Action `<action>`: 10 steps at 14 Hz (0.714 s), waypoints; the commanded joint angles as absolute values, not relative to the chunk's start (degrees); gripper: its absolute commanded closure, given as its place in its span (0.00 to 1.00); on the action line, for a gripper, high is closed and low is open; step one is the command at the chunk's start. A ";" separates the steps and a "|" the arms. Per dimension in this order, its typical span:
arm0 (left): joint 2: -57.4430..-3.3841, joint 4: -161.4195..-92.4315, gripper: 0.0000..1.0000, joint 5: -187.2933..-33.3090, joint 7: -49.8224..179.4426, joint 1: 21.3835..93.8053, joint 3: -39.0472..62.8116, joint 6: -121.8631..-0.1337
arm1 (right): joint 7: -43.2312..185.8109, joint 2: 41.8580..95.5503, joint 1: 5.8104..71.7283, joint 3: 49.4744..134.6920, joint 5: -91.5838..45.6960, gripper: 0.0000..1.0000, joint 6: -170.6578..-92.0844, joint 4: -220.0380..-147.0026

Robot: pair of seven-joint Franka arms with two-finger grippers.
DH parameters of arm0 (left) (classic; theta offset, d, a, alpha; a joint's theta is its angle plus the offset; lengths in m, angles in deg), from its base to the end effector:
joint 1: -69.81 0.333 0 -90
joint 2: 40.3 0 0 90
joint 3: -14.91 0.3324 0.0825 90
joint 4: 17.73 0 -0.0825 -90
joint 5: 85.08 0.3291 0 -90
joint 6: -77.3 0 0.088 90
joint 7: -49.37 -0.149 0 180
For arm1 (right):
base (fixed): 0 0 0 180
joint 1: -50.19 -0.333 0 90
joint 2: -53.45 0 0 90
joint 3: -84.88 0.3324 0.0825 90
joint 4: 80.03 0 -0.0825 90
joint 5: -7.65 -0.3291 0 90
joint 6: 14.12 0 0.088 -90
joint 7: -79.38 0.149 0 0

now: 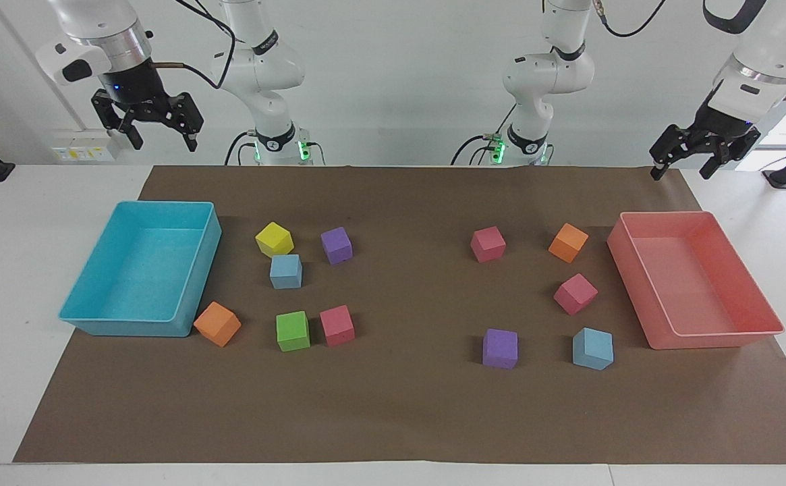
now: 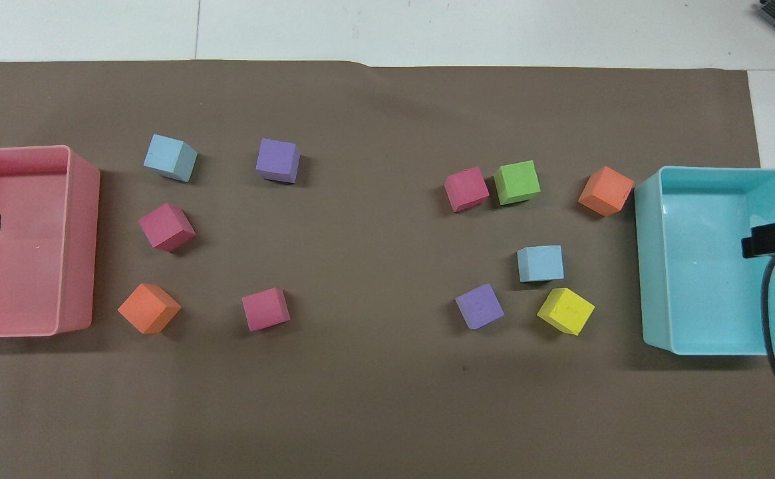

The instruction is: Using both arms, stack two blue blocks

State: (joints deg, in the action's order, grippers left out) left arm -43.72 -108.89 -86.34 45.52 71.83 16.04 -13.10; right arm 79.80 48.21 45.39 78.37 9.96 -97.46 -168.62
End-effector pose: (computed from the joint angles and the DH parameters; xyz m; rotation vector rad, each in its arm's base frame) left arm 0.4824 0.0236 0.6204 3.1204 -0.0196 0.0745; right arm 0.4568 -0.0230 0.6424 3.1112 -0.0644 -0.0017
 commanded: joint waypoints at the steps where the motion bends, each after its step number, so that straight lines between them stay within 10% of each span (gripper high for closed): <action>1: -43.46 -107.82 0.00 -86.48 44.71 72.10 16.14 -12.62 | 78.85 48.79 46.24 78.82 10.11 0.00 -96.92 -167.66; 10: -43.55 -107.90 0.00 -86.48 45.32 71.57 16.14 -12.00 | 78.85 48.79 46.24 78.82 10.11 0.00 -96.92 -167.75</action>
